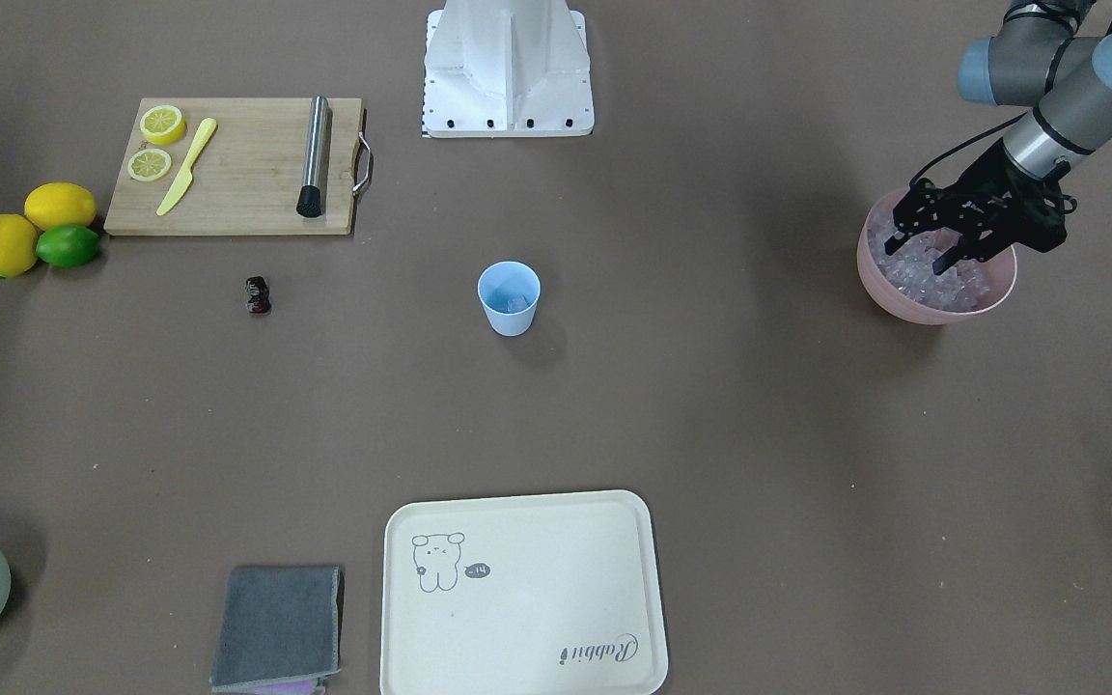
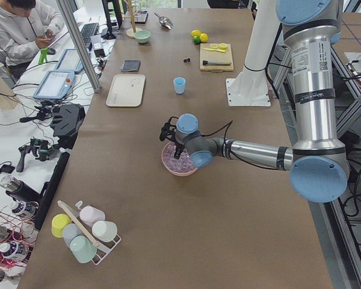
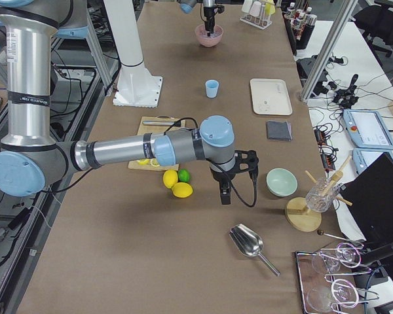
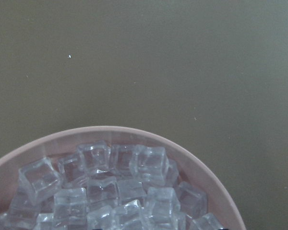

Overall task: Put ice and cherries in cup
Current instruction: 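Lower the left gripper into the ice and grasp a third cube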

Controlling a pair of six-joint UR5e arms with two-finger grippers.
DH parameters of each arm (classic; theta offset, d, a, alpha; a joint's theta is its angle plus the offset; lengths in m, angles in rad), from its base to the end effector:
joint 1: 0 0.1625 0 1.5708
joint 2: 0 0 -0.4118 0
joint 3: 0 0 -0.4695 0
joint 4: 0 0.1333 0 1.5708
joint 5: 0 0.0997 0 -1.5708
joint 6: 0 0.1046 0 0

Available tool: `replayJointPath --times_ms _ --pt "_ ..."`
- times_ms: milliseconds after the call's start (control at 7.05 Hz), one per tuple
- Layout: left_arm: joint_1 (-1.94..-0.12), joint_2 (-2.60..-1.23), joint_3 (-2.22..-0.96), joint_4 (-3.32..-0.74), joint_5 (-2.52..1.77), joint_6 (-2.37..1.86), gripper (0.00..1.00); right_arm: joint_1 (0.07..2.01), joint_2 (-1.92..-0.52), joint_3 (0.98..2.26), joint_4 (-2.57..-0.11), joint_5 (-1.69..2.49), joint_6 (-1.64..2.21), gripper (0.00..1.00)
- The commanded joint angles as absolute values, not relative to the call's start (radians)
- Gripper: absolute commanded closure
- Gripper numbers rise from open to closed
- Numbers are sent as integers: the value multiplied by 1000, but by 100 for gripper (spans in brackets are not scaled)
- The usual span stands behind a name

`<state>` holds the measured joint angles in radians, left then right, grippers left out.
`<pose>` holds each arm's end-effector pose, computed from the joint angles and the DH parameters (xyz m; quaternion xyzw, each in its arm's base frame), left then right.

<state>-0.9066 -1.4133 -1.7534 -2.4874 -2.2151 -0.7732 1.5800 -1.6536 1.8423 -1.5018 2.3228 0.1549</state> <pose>0.2719 -0.4616 0.5260 0.1381 0.4957 0.0974 0.8519 0.0668 -0.5424 0.5333 0.0927 -0.3719 0.0286 0.9232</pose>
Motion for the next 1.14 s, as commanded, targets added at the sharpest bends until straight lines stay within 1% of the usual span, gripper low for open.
replayJointPath --times_ms 0,568,852,994 --pt "-907 -1420 -1752 -2487 -2215 -773 25 1580 -1654 1842 -1502 2322 155 0" --pt "-907 -1445 -1743 -2485 -2214 -772 25 1580 -1654 1842 -1502 2322 155 0" --pt "-907 -1445 -1736 -2488 -2215 -772 27 1580 -1654 1842 -1502 2322 155 0" --pt "-907 -1445 -1736 -2487 -2214 -772 29 1580 -1654 1842 -1503 2322 155 0"
